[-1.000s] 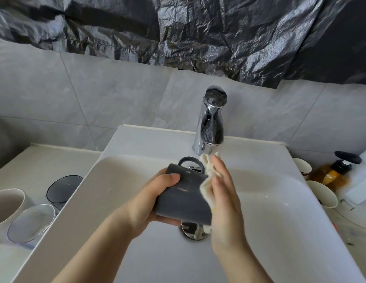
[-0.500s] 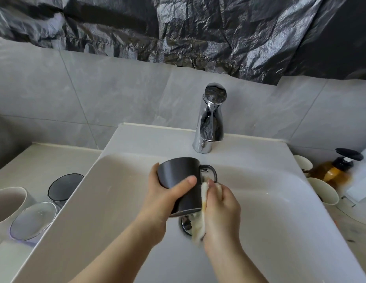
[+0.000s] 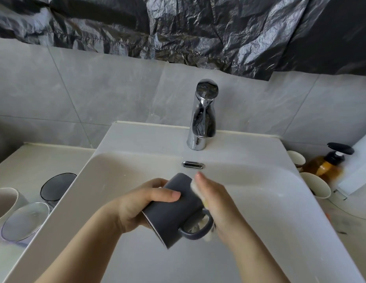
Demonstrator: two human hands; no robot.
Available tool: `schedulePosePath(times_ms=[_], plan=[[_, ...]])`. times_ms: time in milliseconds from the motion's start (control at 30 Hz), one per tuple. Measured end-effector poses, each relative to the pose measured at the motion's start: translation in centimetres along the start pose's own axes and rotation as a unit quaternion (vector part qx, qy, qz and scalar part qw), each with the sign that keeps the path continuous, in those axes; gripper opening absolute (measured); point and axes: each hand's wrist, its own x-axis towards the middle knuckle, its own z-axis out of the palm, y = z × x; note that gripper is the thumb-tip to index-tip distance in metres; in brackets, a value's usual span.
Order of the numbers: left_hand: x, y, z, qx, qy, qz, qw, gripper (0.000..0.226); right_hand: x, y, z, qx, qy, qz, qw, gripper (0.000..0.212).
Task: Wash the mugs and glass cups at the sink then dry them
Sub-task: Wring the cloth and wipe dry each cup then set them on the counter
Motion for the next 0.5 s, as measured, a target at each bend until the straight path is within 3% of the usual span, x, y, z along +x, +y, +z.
schedulePosePath(times_ms=[100, 200, 267, 333, 500], plan=[[-0.3, 0.2, -0.1, 0.007, -0.027, -0.001, 1.000, 0.083, -0.6, -0.5, -0.1, -0.035, -0.028, -0.035, 0.998, 0.041], [0.0, 0.1, 0.0, -0.045, 0.005, -0.016, 0.999, 0.080, -0.3, -1.1, -0.2, 0.023, 0.086, -0.013, 0.996, 0.038], [0.2, 0.1, 0.6, -0.118, 0.052, -0.012, 0.992, 0.068, 0.3, -1.0, -0.4, 0.082, 0.177, 0.020, 0.981, 0.035], [0.4, 0.2, 1.5, -0.154, 0.102, 0.014, 0.983, 0.057, 0.2, -1.0, -0.4, 0.102, 0.221, 0.021, 0.970, 0.035], [0.5, 0.2, 2.4, -0.174, 0.164, 0.044, 0.970, 0.060, -0.6, -0.9, 1.3, 0.102, 0.105, 0.002, 0.989, 0.050]])
